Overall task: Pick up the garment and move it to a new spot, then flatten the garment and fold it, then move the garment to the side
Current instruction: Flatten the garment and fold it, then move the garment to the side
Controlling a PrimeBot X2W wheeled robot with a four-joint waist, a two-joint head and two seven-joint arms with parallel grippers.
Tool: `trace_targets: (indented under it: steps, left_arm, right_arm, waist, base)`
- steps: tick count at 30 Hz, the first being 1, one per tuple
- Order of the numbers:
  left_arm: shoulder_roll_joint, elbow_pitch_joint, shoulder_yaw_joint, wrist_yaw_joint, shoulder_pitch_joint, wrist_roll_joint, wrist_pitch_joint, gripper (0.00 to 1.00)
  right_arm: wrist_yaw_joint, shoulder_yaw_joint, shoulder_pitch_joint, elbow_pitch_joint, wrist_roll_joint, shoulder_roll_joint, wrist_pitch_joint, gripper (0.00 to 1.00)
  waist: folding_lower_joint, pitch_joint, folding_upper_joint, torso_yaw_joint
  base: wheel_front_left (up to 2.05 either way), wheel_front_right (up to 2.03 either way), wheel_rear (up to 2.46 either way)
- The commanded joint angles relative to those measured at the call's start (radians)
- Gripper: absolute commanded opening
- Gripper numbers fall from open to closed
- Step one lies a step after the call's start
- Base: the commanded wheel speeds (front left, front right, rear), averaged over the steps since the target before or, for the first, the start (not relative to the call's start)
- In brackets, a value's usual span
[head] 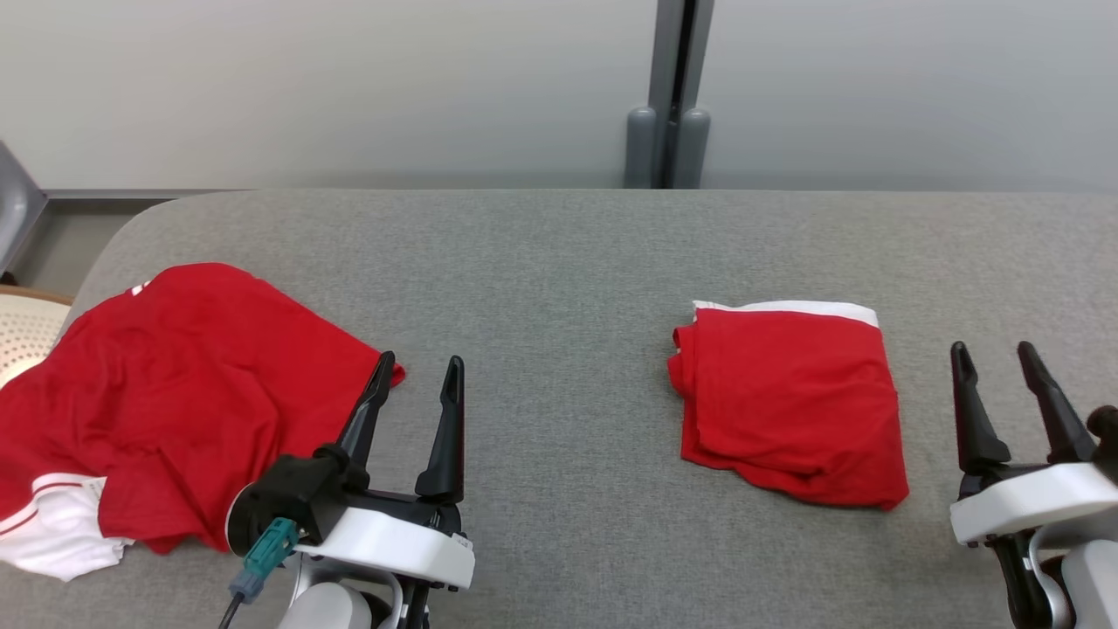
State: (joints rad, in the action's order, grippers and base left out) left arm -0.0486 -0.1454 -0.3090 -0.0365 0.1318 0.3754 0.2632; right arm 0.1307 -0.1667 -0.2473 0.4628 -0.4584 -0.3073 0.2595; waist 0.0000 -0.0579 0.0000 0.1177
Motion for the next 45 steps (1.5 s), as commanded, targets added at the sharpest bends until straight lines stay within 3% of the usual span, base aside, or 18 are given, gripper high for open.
trace_targets:
  steps: [1,8,22,29,38,45]
  left_arm:
    - [-0.004,0.004,0.005,-0.003,-0.002,-0.006,0.002,1.00]
    - [-0.004,-0.014,0.000,0.004,-0.036,-0.029,0.002,1.00]
    - [-0.004,-0.019,-0.004,0.007,-0.043,-0.026,0.002,1.00]
    - [-0.004,-0.029,-0.021,0.008,-0.014,-0.023,0.002,1.00]
    - [-0.004,-0.058,-0.056,0.010,0.028,-0.020,0.002,1.00]
    - [-0.004,-0.064,-0.069,0.009,0.051,-0.025,0.002,1.00]
  right_arm:
    - [0.000,0.031,0.017,-0.022,0.034,0.011,0.007,1.00]
    - [0.000,0.160,0.129,-0.133,0.197,0.102,0.007,1.00]
    - [0.000,0.184,0.138,-0.146,0.224,0.136,0.007,1.00]
    - [0.000,0.171,0.096,-0.056,0.142,0.149,0.007,1.00]
    - [0.000,0.123,-0.047,0.157,0.016,0.106,0.007,1.00]
    - [0.000,0.069,-0.121,0.246,-0.097,0.092,-0.005,1.00]
  waist:
    - [0.0000,0.005,0.0000,-0.015]
    - [0.0000,-0.003,0.0000,-0.050]
    - [0.0000,-0.007,0.0000,-0.035]
    - [0.0000,-0.053,0.0000,-0.007]
    - [0.0000,-0.140,0.0000,0.049]
    - [0.0000,-0.177,0.0000,0.076]
  base:
    - [0.00,0.00,0.00]
    - [0.00,0.00,0.00]
    - [0.00,0.00,0.00]
    - [0.00,0.00,0.00]
    - [0.00,0.00,0.00]
    - [0.00,0.00,0.00]
